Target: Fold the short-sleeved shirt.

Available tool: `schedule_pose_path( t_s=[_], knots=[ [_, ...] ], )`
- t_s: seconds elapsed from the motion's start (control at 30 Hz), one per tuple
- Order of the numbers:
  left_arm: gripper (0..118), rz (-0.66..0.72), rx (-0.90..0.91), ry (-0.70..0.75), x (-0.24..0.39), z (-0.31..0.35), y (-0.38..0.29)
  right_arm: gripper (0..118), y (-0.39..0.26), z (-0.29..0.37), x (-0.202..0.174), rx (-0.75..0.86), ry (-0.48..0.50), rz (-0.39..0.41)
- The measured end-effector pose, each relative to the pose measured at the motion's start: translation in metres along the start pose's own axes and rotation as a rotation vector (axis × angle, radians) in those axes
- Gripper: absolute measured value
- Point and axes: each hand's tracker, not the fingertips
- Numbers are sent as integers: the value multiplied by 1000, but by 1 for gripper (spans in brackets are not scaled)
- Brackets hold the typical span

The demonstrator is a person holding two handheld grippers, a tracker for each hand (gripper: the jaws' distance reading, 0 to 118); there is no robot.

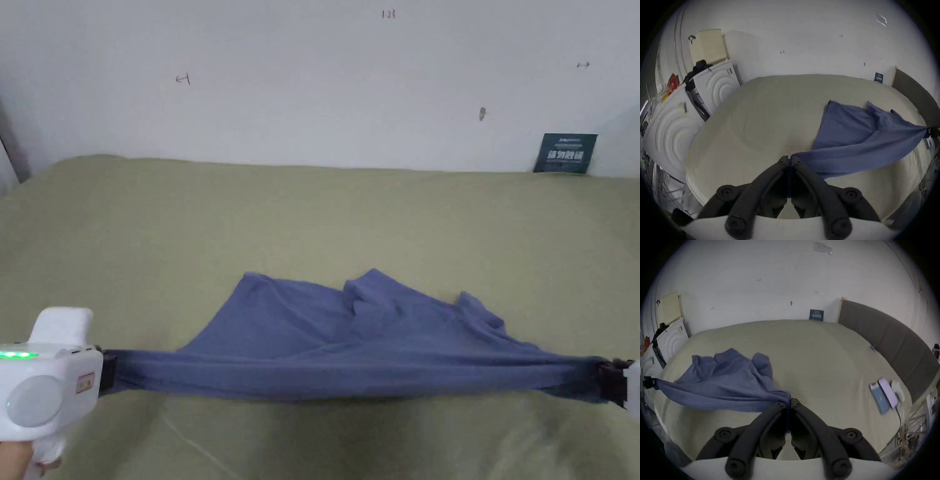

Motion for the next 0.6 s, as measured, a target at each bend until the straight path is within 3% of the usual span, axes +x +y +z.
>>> schedule_pose_path(
  t_s=[0.27, 0.5, 0.53, 0.57, 0.6],
  knots=[
    [2, 29, -125, -23, -2, -24, -78, 4, -80, -24, 15, -137, -1, 21],
    [2, 48, -151, -33, 2, -23, -80, 5, -79, -40, 13, -173, -22, 49],
    [4, 48, -150, -35, 1, -21, -79, 15, -78, -34, 10, -165, -28, 58],
    [16, 53, -149, -43, -3, -22, -80, 44, -75, -31, 8, -160, -35, 66],
    [61, 60, -146, -53, -5, -20, -79, 98, -71, -27, 5, -156, -38, 70]
  ],
)
